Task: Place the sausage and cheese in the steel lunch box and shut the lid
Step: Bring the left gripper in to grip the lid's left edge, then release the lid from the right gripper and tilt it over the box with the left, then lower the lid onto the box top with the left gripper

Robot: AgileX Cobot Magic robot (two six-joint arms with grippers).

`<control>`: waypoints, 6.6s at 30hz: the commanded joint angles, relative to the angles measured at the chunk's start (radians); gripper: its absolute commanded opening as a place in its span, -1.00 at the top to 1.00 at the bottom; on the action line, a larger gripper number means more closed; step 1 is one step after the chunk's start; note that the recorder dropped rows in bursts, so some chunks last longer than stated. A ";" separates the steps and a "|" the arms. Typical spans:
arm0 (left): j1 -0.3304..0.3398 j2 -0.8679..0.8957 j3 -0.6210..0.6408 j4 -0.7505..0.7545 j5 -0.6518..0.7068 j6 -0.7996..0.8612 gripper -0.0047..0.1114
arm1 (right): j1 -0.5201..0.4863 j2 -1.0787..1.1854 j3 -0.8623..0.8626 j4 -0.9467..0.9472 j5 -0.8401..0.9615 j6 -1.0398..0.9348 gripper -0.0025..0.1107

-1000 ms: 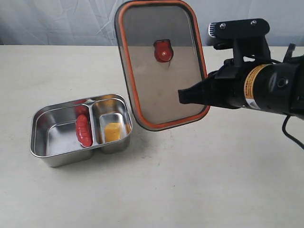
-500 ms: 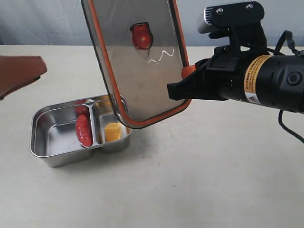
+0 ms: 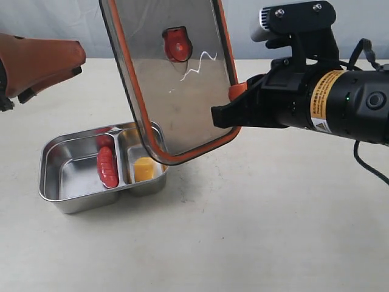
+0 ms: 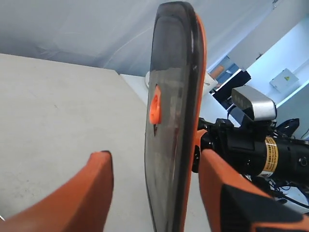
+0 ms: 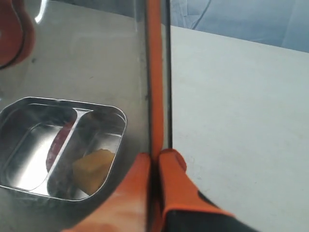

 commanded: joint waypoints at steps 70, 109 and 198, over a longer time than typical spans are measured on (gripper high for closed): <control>-0.494 -0.142 0.049 1.359 -1.576 0.214 0.92 | -0.003 -0.252 -0.004 -0.035 0.536 -0.003 0.31; -0.833 0.120 0.259 0.814 -1.971 0.798 0.92 | -0.003 -0.252 -0.004 -0.008 0.513 -0.003 0.31; -0.988 -0.120 0.215 0.318 -1.889 0.566 0.91 | -0.003 -0.175 -0.004 0.094 0.458 -0.030 0.95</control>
